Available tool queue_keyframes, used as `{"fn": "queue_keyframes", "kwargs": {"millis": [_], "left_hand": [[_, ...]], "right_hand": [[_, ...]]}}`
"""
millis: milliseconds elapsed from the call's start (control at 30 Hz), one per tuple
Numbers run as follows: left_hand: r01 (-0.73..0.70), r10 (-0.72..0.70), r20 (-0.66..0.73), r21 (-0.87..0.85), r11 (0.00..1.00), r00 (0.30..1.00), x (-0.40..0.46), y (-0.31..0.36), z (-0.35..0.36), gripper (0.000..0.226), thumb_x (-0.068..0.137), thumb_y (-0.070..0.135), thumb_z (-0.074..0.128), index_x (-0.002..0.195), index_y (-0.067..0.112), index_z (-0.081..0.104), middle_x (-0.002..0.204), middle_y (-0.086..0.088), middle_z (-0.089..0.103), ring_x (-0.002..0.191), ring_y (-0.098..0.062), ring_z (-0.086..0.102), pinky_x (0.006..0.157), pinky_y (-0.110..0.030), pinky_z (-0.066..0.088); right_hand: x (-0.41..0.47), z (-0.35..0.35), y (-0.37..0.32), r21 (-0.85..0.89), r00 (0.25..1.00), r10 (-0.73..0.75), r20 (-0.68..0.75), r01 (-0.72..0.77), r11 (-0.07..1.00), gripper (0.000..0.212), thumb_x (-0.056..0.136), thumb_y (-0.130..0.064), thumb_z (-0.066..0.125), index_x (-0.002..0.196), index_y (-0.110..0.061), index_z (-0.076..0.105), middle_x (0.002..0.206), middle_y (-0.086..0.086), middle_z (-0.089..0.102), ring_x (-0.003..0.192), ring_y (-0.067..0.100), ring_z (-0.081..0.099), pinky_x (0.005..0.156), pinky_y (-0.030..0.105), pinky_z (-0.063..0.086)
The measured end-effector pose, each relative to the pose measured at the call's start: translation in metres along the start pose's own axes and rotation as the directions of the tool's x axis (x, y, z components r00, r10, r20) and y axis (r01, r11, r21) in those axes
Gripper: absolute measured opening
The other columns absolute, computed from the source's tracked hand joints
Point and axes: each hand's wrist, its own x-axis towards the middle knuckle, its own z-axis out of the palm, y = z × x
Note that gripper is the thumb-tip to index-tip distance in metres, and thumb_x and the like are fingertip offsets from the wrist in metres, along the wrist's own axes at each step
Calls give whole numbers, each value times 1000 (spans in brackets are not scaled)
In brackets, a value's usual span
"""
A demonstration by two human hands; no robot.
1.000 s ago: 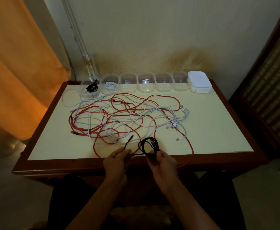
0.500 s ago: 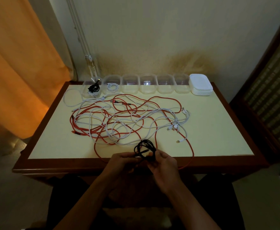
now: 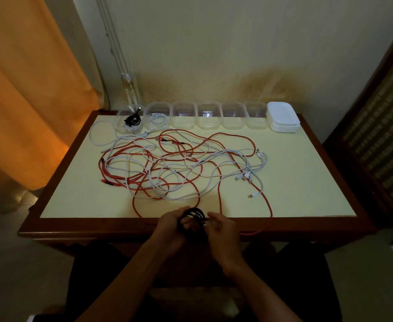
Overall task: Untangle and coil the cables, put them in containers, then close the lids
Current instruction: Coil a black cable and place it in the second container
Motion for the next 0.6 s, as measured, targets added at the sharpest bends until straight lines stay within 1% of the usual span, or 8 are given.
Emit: {"fn": "queue_keyframes", "kwargs": {"millis": [67, 167, 200, 267, 333, 400, 500, 600], "left_hand": [[-47, 50, -38, 86, 995, 998, 0, 3, 0, 27, 104, 14, 34, 115, 1, 53, 59, 0, 35, 55, -12, 34, 62, -30, 34], [-105, 119, -66, 189, 976, 991, 1, 8, 3, 25, 104, 13, 33, 113, 2, 54, 62, -1, 34, 56, -13, 33, 60, -29, 32], [-116, 134, -70, 219, 969, 988, 2, 9, 4, 26, 104, 13, 33, 114, 2, 54, 62, -1, 35, 56, -13, 33, 59, -28, 32], [-132, 154, -62, 273, 953, 986, 4, 10, 4, 26, 105, 15, 34, 117, 4, 55, 59, 0, 38, 56, -12, 36, 60, -29, 33], [-139, 163, -50, 324, 936, 985, 5, 11, 5, 26, 104, 17, 35, 117, 6, 55, 58, 1, 40, 57, -12, 38, 63, -29, 35], [-140, 164, -37, 358, 923, 986, 5, 13, 7, 25, 104, 17, 36, 116, 7, 55, 60, 0, 40, 58, -12, 37, 62, -29, 35], [-129, 141, -6, 368, 921, 990, 4, 16, 7, 22, 103, 16, 37, 114, 7, 54, 59, 1, 37, 56, -12, 34, 58, -28, 31], [-140, 126, 61, 424, 895, 990, 1, 20, 5, 14, 102, 17, 43, 95, 8, 52, 59, 2, 37, 54, -11, 34, 57, -28, 33]], "right_hand": [[2, -4, -5, -163, 988, -149, -33, 142, 976, 28, 100, -20, 54, 126, -17, 64, 118, -6, 62, 106, 4, 55, 90, 25, 48], [3, -6, -15, -198, 966, -257, 11, 254, 947, 24, 102, -25, 50, 97, -16, 71, 88, -7, 67, 78, 5, 61, 74, 32, 55], [4, -7, -18, -197, 965, -262, 31, 263, 945, 27, 102, -26, 50, 89, -15, 71, 79, -5, 67, 73, 8, 63, 70, 36, 56], [7, -8, -25, -218, 963, -241, 121, 262, 940, 24, 100, -29, 53, 92, -16, 72, 81, -2, 70, 73, 8, 66, 69, 35, 59], [12, -10, -29, -278, 946, -209, 247, 276, 920, 19, 97, -31, 61, 106, -17, 72, 94, -2, 71, 78, 5, 67, 71, 24, 59], [20, -13, -34, -353, 923, -205, 325, 319, 879, 21, 93, -29, 67, 108, -15, 72, 96, 0, 71, 78, 5, 65, 70, 16, 55], [31, -21, -44, -446, 887, -165, 431, 369, 815, 18, 92, -26, 66, 100, -12, 74, 89, 4, 71, 76, 12, 65, 68, 21, 50], [36, -26, -49, -557, 855, -102, 509, 418, 718, 16, 94, -24, 61, 96, -10, 69, 84, 3, 64, 75, 17, 63, 67, 25, 50]]}}
